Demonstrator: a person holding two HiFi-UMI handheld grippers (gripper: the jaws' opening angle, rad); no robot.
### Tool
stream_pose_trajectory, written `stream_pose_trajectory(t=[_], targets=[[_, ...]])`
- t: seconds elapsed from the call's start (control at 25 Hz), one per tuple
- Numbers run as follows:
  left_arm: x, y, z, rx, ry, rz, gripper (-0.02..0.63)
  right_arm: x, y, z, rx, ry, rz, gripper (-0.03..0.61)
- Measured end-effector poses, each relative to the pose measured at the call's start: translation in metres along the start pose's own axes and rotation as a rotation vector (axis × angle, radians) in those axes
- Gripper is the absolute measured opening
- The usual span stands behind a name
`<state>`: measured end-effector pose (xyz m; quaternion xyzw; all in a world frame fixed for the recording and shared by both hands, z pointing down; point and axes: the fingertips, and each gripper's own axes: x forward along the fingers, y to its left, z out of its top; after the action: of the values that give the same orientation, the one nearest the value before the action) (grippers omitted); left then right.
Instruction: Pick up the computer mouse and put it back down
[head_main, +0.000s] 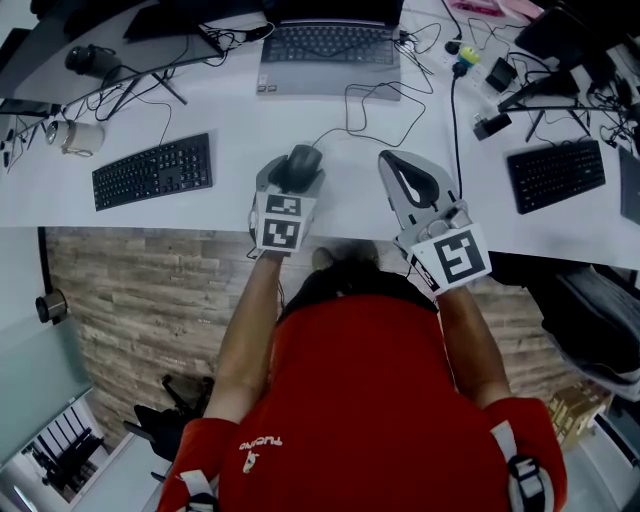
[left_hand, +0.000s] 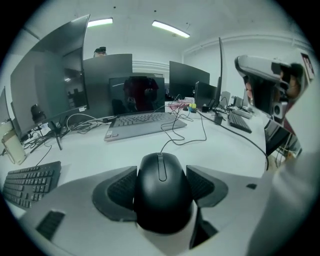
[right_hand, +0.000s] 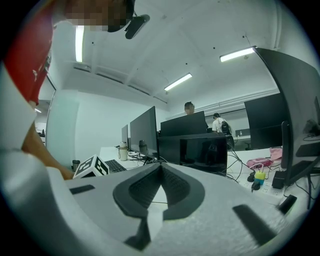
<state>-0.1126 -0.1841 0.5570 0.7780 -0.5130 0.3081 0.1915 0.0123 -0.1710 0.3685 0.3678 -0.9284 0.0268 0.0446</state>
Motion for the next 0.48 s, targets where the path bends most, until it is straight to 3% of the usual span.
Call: stream_pose_trajectory(t=[0.48], targets=[[-0.095, -0.002, 0.087, 0.04, -0.221, 0.006, 0.301, -0.012, -0.005, 0.02, 0.012, -0.06, -0.025, 0.003]])
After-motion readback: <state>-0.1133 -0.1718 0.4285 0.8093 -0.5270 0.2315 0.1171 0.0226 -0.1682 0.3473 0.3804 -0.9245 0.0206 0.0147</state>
